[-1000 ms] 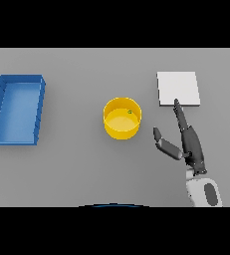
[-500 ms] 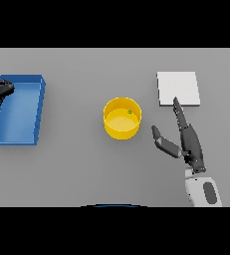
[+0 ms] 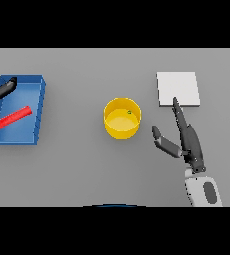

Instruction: Pick up the red beaker and tilt it to pour out 1 green nut into yellow bowl. Pick up the yellow bowl and place it on the metallic measuring scale.

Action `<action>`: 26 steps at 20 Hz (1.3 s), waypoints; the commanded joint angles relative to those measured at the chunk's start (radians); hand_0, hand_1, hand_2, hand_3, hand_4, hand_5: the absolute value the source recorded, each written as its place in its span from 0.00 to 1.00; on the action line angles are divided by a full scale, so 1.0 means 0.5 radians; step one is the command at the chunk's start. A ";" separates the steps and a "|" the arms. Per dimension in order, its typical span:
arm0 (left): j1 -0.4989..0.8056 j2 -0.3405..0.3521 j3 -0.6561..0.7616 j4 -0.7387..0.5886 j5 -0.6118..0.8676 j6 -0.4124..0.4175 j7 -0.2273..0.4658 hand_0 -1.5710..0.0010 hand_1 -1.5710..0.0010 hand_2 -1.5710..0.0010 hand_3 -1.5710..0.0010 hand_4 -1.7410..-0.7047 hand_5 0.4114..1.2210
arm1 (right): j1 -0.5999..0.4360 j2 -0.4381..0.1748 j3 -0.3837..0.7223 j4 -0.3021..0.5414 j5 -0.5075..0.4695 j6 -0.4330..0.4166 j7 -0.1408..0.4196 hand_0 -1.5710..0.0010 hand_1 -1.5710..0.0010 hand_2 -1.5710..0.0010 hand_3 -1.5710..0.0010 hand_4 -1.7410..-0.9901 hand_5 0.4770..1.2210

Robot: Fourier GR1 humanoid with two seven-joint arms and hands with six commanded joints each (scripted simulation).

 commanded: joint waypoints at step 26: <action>0.022 -0.068 0.077 -0.001 0.029 0.152 -0.227 1.00 1.00 1.00 1.00 0.98 0.34 | -1.167 -0.687 0.941 0.536 1.198 0.823 -0.085 1.00 1.00 1.00 1.00 0.70 0.31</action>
